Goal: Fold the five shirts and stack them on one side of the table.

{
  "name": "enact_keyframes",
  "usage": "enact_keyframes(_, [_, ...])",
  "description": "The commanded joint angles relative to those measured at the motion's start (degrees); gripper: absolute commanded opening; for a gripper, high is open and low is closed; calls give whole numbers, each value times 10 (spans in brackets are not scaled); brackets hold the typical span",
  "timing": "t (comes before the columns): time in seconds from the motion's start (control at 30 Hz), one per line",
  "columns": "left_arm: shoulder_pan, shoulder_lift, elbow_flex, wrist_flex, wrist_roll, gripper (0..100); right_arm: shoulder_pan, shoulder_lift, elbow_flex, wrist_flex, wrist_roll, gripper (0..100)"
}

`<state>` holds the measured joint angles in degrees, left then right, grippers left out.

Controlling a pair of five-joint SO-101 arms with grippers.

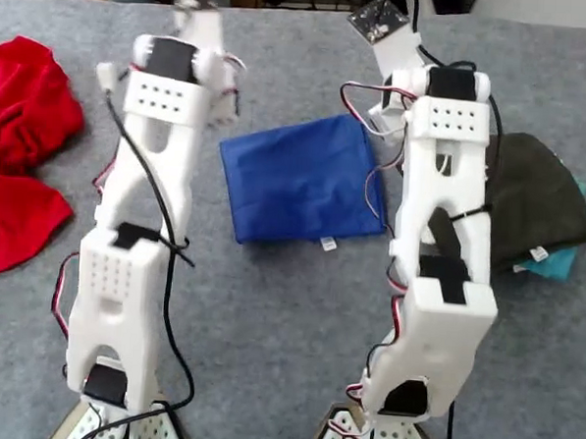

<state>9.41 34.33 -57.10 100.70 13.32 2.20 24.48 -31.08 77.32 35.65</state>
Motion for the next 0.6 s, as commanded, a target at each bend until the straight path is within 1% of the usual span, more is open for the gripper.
enact_keyframes(0.0, [34, -150, 235, -75, 11, 29, -5, 27, -80, -8, -4, 18])
enact_keyframes(0.17, [34, -290, 575, -265, 11, 29, -5, 90, -157, -8, -4, 18])
enact_keyframes(0.3, [30, -409, 791, -395, 7, 29, -5, 131, -197, -8, -7, 16])
enact_keyframes(0.37, [29, -461, 863, -451, -6, 29, -9, 145, -204, -8, -7, 16])
enact_keyframes(0.43, [35, -500, 914, -488, -30, 29, -12, 154, -208, -10, -7, 15])
enact_keyframes(0.57, [71, -527, 972, -503, -54, 29, -12, 167, -206, -9, -8, 15])
